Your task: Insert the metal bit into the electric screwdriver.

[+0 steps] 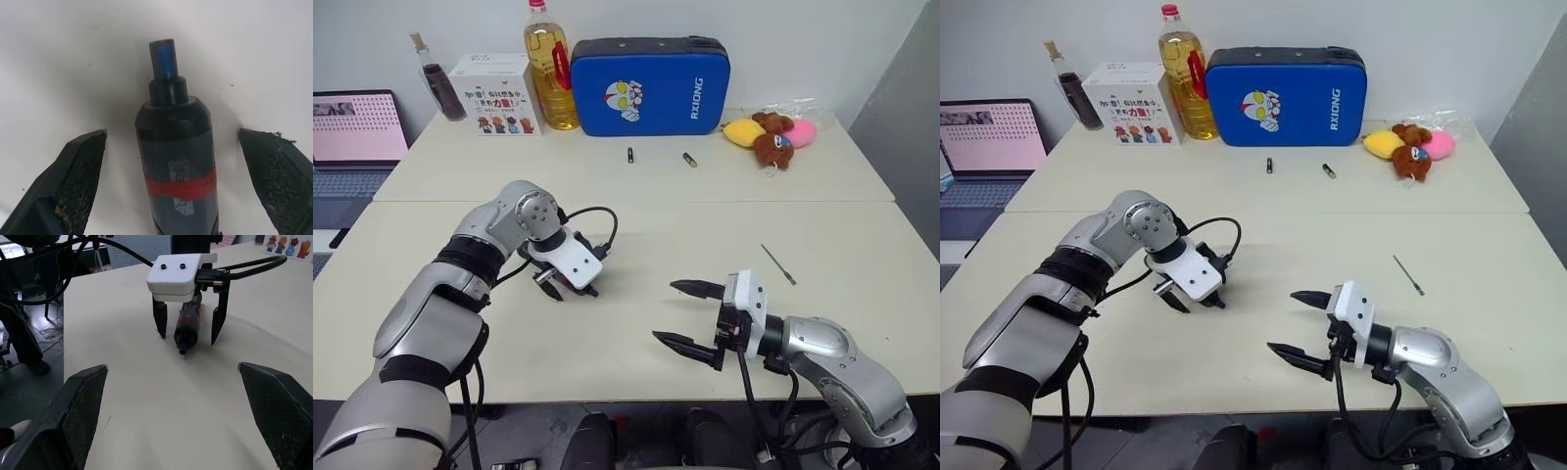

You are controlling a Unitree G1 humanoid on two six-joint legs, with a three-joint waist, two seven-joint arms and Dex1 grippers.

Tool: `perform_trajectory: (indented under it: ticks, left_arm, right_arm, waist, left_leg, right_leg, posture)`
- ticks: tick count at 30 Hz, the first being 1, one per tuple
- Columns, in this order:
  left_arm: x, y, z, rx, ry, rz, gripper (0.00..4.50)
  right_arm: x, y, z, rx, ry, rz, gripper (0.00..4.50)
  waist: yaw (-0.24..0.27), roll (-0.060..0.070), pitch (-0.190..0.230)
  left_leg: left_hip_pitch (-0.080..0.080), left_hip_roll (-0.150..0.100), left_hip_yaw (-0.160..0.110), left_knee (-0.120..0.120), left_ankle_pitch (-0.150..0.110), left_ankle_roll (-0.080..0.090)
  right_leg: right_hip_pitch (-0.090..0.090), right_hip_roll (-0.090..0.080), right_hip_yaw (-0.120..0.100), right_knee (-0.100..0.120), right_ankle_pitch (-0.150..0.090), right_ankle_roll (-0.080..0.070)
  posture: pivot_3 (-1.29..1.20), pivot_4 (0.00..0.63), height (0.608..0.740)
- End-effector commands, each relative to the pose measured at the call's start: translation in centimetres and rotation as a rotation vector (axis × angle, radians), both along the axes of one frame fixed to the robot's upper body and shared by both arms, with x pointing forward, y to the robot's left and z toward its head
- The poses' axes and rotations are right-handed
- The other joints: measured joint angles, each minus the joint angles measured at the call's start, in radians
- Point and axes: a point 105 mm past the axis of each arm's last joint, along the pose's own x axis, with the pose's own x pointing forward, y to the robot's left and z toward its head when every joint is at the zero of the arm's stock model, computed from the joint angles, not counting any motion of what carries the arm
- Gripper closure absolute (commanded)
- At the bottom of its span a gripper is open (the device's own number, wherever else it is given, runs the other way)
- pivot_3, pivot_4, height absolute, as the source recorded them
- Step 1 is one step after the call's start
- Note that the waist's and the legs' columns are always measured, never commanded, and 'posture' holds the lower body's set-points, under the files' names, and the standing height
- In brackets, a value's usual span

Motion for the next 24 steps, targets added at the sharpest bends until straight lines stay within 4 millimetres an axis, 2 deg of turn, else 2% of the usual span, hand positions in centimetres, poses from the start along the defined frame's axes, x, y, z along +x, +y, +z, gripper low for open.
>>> perform_trajectory:
  ticks: [1, 5, 15, 17, 24]
  left_arm:
    - [0.6, 1.7, 0.3, 0.062, -0.033, 0.045, 0.00]
    - [0.5, 2.1, 0.0, 0.078, -0.025, 0.065, 0.00]
    - [0.1, 0.9, -0.5, 0.015, 0.007, 0.041, 0.00]
    - [0.2, 0.3, -0.4, -0.009, 0.002, 0.034, 0.37]
    - [-0.2, 0.2, -0.3, -0.001, 0.028, 0.012, 1.72]
  right_arm:
    - [-0.5, 0.2, 1.2, 0.022, -0.038, 0.017, 0.01]
    - [-0.2, 0.2, 1.3, 0.030, -0.042, 0.006, 0.01]
    - [-0.2, 0.2, 1.2, 0.035, -0.037, 0.001, 0.01]
    - [-0.1, 0.2, 1.1, 0.036, -0.036, -0.001, 0.00]
    - [-0.1, 0.2, 1.0, 0.041, -0.029, -0.007, 0.00]
  waist:
    - [0.000, 0.000, 0.000]
    - [-0.001, 0.000, 0.000]
    - [-0.001, 0.000, 0.000]
    - [-0.001, 0.000, 0.000]
    - [0.003, 0.000, 0.000]
  left_leg:
    - [0.000, 0.000, 0.000, 0.000, 0.000, 0.000]
    - [0.000, 0.001, 0.000, 0.000, 0.000, 0.000]
    - [0.000, 0.001, 0.000, 0.000, 0.000, 0.000]
    - [0.000, 0.001, 0.000, 0.000, 0.000, 0.000]
    - [0.000, 0.000, 0.000, 0.000, 0.000, 0.000]
  right_leg:
    - [0.000, 0.000, 0.000, 0.000, 0.000, 0.000]
    - [0.000, 0.001, 0.000, 0.000, 0.000, 0.000]
    - [0.000, 0.001, 0.000, 0.000, 0.000, 0.000]
    - [0.000, 0.001, 0.000, 0.000, 0.000, 0.000]
    - [0.000, 0.001, 0.000, 0.000, 0.000, 0.000]
  posture:
    - [0.00, 0.150, 0.740]
    - [0.00, 0.150, 0.740]
    - [0.00, 0.150, 0.740]
    - [0.00, 0.150, 0.740]
    - [0.00, 0.150, 0.740]
